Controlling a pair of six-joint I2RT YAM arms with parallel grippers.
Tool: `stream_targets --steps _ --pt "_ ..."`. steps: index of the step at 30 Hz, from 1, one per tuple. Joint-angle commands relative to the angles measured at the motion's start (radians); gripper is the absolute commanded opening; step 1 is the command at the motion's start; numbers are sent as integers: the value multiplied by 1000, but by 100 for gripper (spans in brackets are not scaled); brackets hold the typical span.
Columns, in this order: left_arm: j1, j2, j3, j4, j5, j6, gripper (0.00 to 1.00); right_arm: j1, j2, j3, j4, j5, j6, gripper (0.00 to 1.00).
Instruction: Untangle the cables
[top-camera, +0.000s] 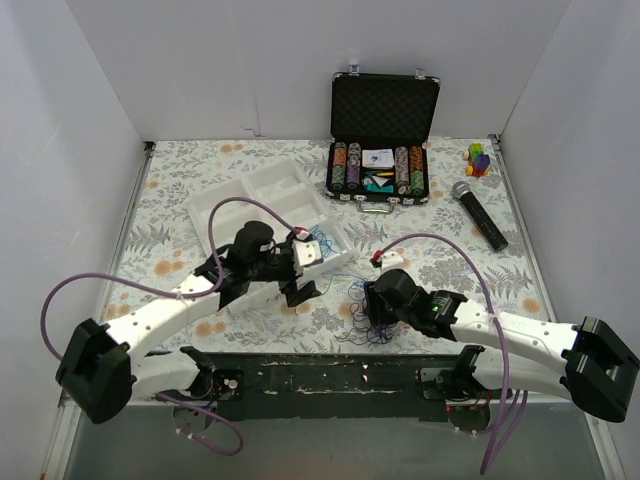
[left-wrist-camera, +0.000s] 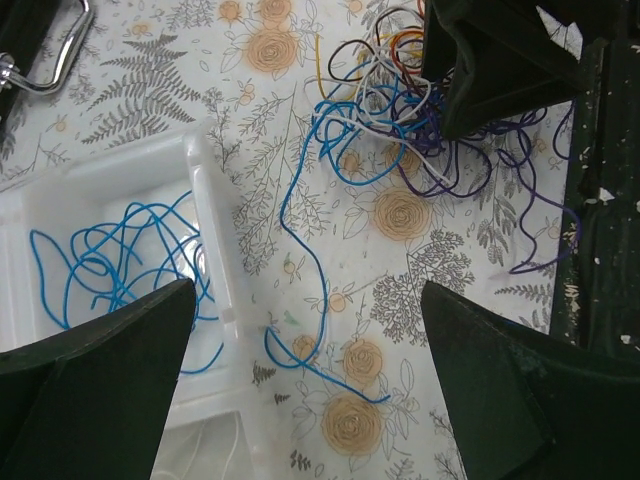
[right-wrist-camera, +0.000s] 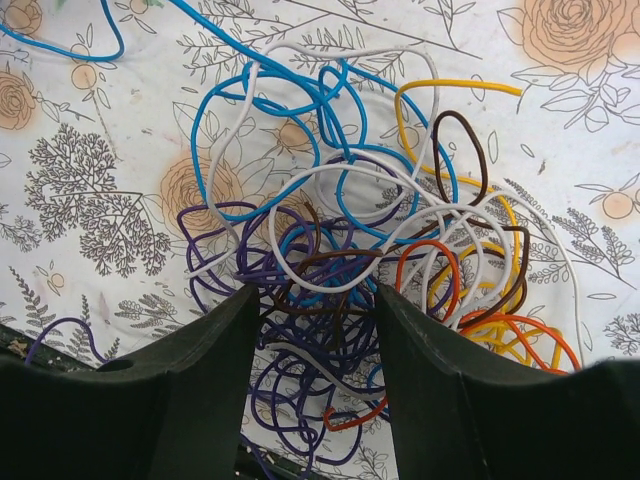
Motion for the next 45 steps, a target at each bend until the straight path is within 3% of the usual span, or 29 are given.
stream_targets --steps 1,8,12,20,21,22,28,31,37,39,45 --pt "-48 130 66 124 -23 147 98 1 -27 -9 -14 25 34 58" --pt "-58 346 196 136 56 359 98 1 -49 -14 -19 24 64 58" --pt "-73 432 247 142 70 454 86 2 -88 -29 -13 27 83 58" --pt "-101 526 298 46 133 629 76 -1 -156 -58 -23 15 104 58" --pt "-104 533 307 37 139 627 74 -1 -162 -60 -25 15 107 100" --pt "-107 542 316 24 141 627 72 1 -170 -63 -26 16 112 45" --pt "-125 605 370 0 115 602 41 -1 -184 -57 -37 16 117 43" --pt "-130 628 403 -45 103 607 36 -1 -188 -58 -37 21 123 43" --pt "-145 667 459 -172 81 634 15 -3 -191 -72 -20 24 127 43" --pt "-148 664 462 -174 69 622 0 -1 -188 -74 -16 25 129 43" --pt "-145 578 532 -62 -34 447 0 -6 -168 -69 -2 30 137 44"
